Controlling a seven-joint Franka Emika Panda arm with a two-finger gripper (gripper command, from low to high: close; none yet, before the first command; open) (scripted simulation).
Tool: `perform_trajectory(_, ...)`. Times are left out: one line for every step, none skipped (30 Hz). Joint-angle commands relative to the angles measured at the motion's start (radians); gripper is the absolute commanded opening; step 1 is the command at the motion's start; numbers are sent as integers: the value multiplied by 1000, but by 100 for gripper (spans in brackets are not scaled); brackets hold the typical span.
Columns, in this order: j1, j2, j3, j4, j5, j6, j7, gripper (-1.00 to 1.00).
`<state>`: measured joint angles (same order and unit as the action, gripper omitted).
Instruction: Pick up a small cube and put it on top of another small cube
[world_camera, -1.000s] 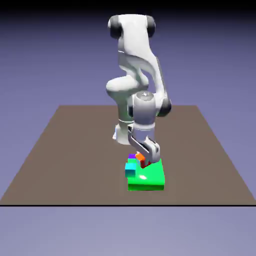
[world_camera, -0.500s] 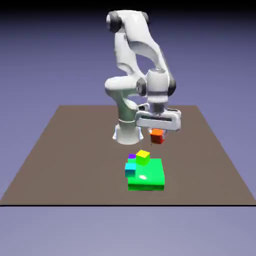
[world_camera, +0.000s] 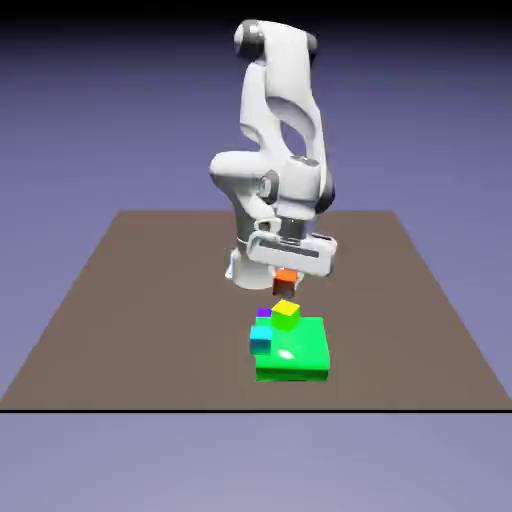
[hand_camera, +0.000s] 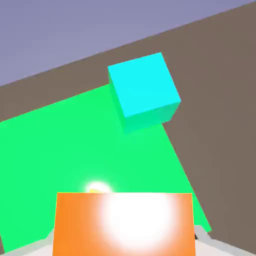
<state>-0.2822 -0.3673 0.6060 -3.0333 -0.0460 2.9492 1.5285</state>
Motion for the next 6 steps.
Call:
perform_trajectory(-36,26,33,1,-4,28,3,-100)
perform_trajectory(-72,52,66,2,-8,56,7,-100)
perform_trajectory(-109,78,99,3,-12,85,11,-100)
perform_trajectory(-124,90,114,4,-14,97,13,-100)
perform_trajectory(-124,90,114,4,-14,97,13,100)
perform_trajectory(-124,90,114,4,-14,97,13,100)
